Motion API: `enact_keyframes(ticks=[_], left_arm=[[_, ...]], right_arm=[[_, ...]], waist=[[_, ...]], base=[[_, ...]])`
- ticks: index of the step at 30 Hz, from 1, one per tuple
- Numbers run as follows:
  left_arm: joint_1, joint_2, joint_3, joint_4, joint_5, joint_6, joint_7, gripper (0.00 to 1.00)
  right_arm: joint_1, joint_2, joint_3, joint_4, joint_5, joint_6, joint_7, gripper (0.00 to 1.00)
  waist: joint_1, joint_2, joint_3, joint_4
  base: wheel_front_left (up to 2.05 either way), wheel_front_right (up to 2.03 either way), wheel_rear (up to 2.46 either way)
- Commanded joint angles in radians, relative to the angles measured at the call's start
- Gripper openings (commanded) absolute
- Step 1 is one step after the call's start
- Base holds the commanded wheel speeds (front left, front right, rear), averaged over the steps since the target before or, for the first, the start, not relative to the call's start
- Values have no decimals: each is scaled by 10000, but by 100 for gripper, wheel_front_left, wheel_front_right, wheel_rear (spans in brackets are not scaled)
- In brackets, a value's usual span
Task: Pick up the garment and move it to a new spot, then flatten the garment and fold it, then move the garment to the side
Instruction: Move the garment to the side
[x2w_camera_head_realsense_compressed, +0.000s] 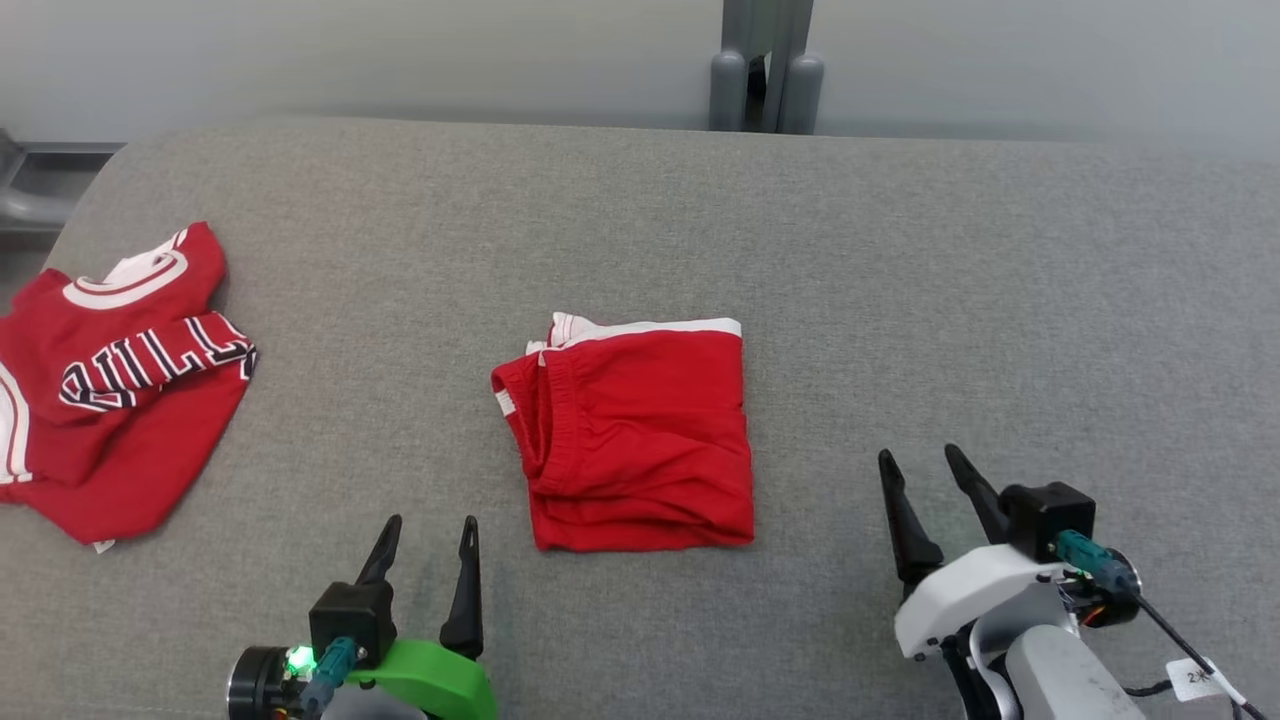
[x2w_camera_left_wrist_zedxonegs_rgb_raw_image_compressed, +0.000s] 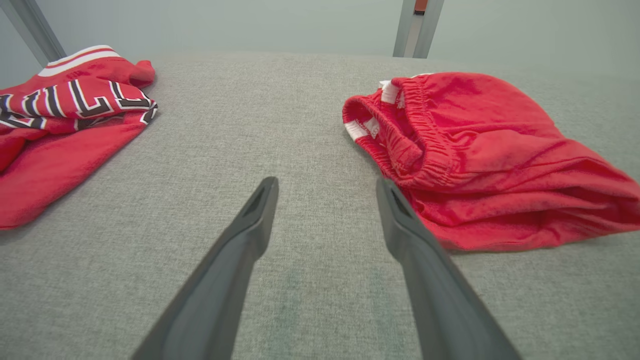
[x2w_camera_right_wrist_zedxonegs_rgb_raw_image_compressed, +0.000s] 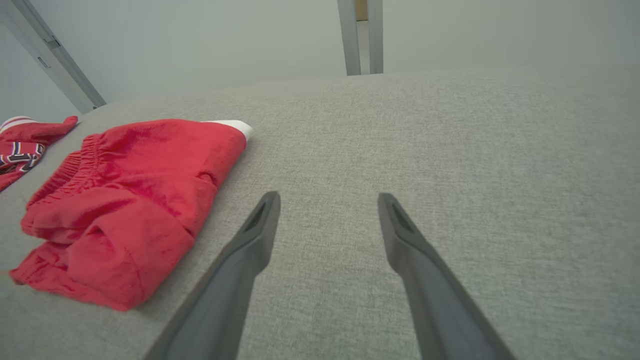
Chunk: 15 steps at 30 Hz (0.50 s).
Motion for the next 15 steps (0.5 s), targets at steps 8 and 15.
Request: enact_keyframes(ticks=[8, 15], left_arm=[[-824, 32, -571, -153, -215, 91, 2, 100], [-825, 34, -690, -169, -380, 206, 2, 100]], right_arm=[[-1958, -34, 1034, 1598, 950, -6, -3, 100], [-2420, -28, 1432, 2429, 1473, -6, -3, 100]], waist=[[0, -1, 1130, 1790], [0, -1, 1437, 2450]], base=[[0, 0, 0], [0, 0, 0]])
